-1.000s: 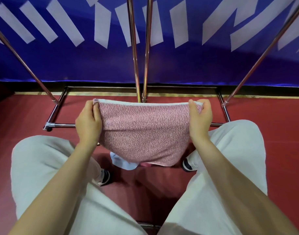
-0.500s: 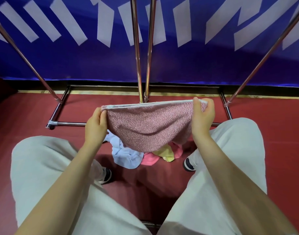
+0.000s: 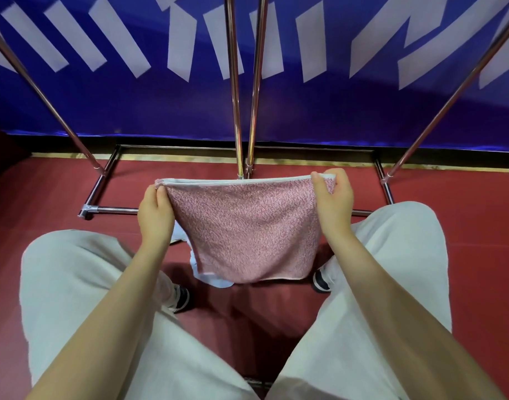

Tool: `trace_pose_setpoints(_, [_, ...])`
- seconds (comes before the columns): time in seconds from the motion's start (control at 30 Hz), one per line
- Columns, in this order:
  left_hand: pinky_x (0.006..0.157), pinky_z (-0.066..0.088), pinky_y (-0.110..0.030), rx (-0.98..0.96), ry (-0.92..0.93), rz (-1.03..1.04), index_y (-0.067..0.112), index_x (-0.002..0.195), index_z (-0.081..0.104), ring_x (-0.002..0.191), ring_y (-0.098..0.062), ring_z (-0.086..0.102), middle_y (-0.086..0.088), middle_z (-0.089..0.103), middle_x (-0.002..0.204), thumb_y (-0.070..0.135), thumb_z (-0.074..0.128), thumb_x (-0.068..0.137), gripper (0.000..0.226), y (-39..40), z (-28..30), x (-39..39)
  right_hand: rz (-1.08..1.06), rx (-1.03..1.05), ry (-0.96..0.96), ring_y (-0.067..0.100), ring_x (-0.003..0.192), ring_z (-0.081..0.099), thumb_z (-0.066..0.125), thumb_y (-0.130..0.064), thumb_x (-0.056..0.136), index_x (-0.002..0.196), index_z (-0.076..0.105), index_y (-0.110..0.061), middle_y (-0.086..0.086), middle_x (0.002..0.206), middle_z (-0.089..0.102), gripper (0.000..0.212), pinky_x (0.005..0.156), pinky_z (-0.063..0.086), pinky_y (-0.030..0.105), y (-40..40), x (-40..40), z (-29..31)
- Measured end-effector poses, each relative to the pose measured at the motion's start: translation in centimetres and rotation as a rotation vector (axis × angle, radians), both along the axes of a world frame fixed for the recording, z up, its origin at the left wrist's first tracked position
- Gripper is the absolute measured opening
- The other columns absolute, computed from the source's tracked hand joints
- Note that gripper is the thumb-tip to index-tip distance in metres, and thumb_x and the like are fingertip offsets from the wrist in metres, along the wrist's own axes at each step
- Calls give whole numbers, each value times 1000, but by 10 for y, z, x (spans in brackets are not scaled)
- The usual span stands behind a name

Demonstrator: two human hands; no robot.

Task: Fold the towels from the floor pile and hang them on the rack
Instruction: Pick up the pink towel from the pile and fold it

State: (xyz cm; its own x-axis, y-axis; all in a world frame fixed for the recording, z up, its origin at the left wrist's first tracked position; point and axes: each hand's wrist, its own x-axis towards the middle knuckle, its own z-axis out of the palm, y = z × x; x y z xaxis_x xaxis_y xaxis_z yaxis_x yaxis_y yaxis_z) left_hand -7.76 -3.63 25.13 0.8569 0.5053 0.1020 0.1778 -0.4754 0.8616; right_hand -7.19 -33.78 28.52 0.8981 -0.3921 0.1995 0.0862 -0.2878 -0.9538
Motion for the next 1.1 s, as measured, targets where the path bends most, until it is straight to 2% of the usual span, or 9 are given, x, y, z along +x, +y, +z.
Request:
trace_pose_setpoints(0.13, [76, 36, -26, -264, -83, 104, 9, 105, 57, 90, -12, 47, 1, 55, 96, 21, 33, 102, 27, 0, 8, 3, 68, -60, 47, -2, 61, 44, 63, -20, 89, 83, 55, -7, -8, 69, 51, 17, 60, 36, 12, 3, 2, -6])
trace_pose_setpoints(0.23, [74, 34, -25, -249, -131, 122, 15, 98, 53, 86, -10, 44, 10, 51, 84, 21, 33, 102, 21, 1, 12, 2, 51, -40, 46, -3, 59, 42, 63, -19, 89, 80, 53, -7, -8, 67, 48, 18, 59, 35, 13, 3, 4, -8])
trace_pose_setpoints(0.43, [77, 30, -21, -137, -141, 97, 7, 111, 58, 91, -9, 46, 2, 56, 98, 19, 34, 103, 28, -1, 13, 0, -30, 12, -3, -1, 58, 36, 63, -21, 90, 77, 48, -7, -9, 65, 42, 25, 58, 33, 14, 3, 5, -6])
trace_pose_setpoints(0.63, [96, 34, -23, -396, -32, 117, 11, 124, 60, 111, -7, 49, 7, 57, 118, 22, 37, 102, 33, -8, 5, 1, -49, 14, 61, 6, 68, 45, 63, -20, 90, 83, 54, -9, -7, 73, 50, 16, 64, 37, 16, 6, 8, -15])
trace_pose_setpoints(0.7, [94, 38, -25, -511, -3, 125, 19, 108, 66, 104, -6, 53, 10, 61, 109, 22, 39, 100, 28, -14, 2, -2, -72, 59, 81, 6, 86, 53, 61, -18, 91, 97, 59, -10, -8, 91, 58, 11, 77, 40, 12, 10, 8, -20])
trace_pose_setpoints(0.77, [87, 39, -27, -544, -13, 118, 24, 90, 64, 93, -8, 53, 12, 61, 92, 21, 40, 99, 26, -22, 4, -8, -69, 99, 105, 4, 101, 51, 59, -17, 92, 111, 59, -10, -8, 108, 59, 20, 83, 34, 0, 14, 7, -22])
trace_pose_setpoints(0.93, [94, 38, -18, -473, -103, 65, 16, 118, 63, 109, -6, 54, 8, 62, 116, 17, 42, 100, 28, -48, 11, -19, 104, 58, 141, -4, 91, 51, 57, -15, 92, 119, 58, -16, -14, 110, 58, 27, 82, 35, 1, 36, 1, -20])
trace_pose_setpoints(1.03, [94, 37, -9, -461, -143, -7, 18, 117, 62, 112, -5, 53, 10, 61, 116, 15, 43, 101, 25, -66, 15, -27, 243, 20, 126, -16, 94, 50, 55, -15, 93, 119, 58, -17, -15, 112, 59, 26, 80, 36, 1, 52, -9, -17])
trace_pose_setpoints(1.1, [88, 35, -1, -442, -133, -57, 17, 117, 61, 109, -2, 52, 12, 60, 115, 14, 43, 101, 25, -77, 17, -32, 309, 18, 109, -15, 86, 52, 55, -15, 93, 115, 59, -19, -16, 106, 60, 23, 75, 39, 4, 62, -15, -15])
